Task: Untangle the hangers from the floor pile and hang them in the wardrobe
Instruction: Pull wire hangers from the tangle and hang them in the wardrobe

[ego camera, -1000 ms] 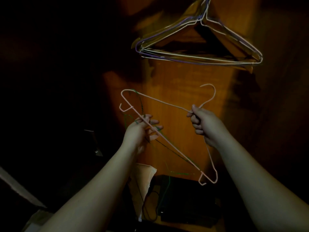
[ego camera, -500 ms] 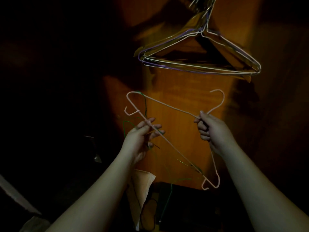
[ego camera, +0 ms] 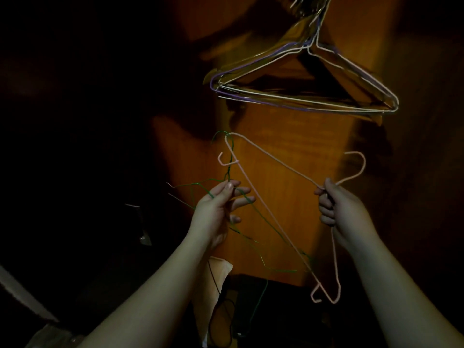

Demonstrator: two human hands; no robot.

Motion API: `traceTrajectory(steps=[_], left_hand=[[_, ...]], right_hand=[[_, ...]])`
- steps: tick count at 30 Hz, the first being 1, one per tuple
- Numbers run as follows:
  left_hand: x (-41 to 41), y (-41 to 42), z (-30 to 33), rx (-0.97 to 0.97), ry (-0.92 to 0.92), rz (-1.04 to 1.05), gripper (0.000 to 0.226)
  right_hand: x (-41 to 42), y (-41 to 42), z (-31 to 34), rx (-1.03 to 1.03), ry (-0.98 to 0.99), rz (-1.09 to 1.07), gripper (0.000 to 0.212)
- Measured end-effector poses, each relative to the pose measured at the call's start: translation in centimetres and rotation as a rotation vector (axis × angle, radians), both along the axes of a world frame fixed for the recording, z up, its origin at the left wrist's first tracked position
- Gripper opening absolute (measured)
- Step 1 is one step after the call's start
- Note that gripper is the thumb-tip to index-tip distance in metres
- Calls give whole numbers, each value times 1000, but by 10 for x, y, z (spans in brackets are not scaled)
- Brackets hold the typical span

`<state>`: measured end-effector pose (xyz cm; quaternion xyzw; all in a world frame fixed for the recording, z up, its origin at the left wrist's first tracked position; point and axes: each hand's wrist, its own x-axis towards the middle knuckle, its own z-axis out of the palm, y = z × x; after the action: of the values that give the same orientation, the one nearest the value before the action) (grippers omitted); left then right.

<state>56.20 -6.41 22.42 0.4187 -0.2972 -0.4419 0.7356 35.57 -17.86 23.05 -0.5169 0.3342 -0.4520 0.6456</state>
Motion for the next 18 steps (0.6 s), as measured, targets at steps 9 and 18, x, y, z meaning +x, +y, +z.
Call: traceTrajectory(steps=[9, 18], left_hand=[[-10, -8, -2, 41, -19, -8, 17], [-17, -13, -6, 96, -36, -63, 18]], right_hand=[[-5, 10, 3, -136, 193, -66, 36], [2, 10, 9, -116, 66, -56, 35]])
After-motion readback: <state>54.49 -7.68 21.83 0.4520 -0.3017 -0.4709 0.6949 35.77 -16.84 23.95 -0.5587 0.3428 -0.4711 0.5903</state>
